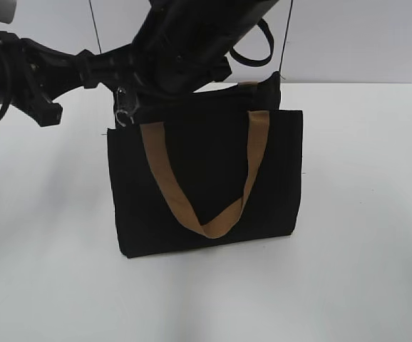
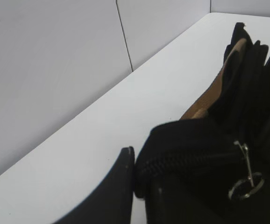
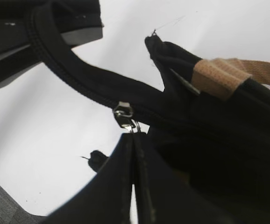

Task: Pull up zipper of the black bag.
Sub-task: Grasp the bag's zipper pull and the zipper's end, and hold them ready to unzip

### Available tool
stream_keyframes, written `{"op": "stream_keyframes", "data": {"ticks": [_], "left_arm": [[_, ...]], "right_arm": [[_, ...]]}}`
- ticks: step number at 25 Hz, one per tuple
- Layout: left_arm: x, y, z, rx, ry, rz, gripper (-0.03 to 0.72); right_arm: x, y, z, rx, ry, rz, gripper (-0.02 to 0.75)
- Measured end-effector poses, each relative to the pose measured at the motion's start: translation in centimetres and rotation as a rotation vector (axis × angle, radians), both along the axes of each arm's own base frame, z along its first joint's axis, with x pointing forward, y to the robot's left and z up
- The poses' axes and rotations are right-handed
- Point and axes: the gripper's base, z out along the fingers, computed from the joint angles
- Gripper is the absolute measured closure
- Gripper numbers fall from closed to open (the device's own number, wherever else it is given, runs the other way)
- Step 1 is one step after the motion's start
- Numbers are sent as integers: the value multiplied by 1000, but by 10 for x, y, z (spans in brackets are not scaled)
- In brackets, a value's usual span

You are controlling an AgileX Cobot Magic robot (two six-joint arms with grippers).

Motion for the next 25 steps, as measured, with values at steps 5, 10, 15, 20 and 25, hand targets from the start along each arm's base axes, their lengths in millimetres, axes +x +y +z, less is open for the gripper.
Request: {"op": "stream_keyframes", "data": {"ticks": [5,10,15,20,25], "left_arm": [[0,0,0,-2,0,-3,661],[-1,-1,1,-13,-3,-14,661],[-1,-2,2,-21,-5,-20,661],[-2,-3,2,-30,-8,-29,661],[-2,-3,3,-34,-9,-34,661]], "right_arm": [[-2,2,0,18,13,12,652],[-4,4,2,51,32,30,556],[0,9,-10,48,42,25,547],[11,16,-23,95,30,-40,544],[19,20,-32,169,70,-166,543]]}}
